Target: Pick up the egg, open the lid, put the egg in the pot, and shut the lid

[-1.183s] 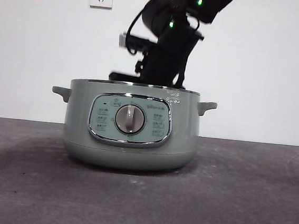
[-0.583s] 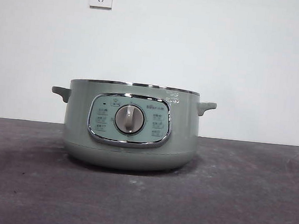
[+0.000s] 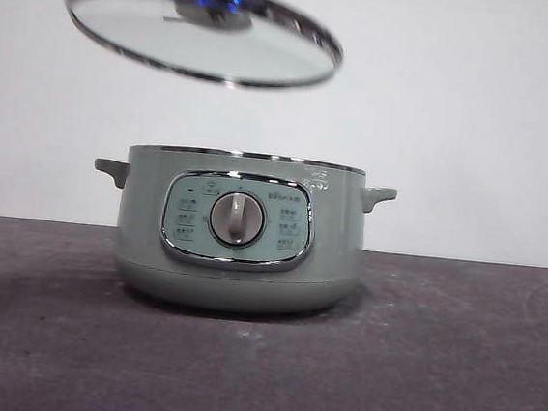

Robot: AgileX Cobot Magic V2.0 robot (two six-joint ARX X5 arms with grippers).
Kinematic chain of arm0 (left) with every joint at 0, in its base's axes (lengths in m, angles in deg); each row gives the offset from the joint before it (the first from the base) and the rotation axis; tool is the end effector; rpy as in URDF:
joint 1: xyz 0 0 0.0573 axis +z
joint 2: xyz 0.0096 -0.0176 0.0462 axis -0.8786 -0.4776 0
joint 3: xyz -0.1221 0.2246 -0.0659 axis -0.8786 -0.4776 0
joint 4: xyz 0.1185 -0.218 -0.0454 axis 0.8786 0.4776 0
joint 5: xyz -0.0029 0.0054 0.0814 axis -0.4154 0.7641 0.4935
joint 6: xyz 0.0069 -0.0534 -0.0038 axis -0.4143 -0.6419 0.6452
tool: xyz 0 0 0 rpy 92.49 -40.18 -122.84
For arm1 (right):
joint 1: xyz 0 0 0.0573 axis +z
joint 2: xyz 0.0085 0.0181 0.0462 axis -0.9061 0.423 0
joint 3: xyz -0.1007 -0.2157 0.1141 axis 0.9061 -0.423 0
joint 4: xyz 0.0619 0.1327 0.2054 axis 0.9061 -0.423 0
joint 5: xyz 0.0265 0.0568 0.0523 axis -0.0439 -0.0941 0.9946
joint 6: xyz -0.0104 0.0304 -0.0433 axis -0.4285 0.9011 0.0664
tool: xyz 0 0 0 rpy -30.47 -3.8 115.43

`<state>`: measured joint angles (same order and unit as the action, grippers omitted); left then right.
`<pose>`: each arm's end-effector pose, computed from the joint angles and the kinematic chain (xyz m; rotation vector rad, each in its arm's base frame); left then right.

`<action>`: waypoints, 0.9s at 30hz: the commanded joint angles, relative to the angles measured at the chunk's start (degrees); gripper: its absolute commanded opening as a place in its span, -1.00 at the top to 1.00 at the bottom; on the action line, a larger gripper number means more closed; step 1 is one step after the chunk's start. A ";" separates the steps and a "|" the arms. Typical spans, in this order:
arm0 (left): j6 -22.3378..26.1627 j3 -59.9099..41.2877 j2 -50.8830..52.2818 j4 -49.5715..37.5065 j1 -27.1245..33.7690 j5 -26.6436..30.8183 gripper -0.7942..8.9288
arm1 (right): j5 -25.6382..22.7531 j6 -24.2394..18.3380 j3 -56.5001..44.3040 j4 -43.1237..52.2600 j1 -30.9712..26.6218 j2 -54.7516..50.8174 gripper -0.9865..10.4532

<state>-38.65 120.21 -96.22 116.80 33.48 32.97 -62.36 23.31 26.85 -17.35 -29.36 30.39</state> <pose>0.2705 -0.1489 0.3725 0.1610 0.5448 -0.6508 0.1044 0.0673 0.4936 -0.1500 0.2310 0.4143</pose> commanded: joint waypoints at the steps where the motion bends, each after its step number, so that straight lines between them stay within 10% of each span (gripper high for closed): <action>1: 0.90 0.20 -2.08 -4.72 -0.28 -0.28 0.85 | -0.04 0.87 -0.02 -1.68 0.07 -1.57 0.00; 27: 2.16 0.20 -15.52 -14.62 -0.57 -0.31 0.85 | -0.07 2.71 -0.02 -10.12 0.07 -6.62 0.00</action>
<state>-37.14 120.19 -111.48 104.50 33.16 32.97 -62.36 25.28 26.85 -27.82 -29.36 23.82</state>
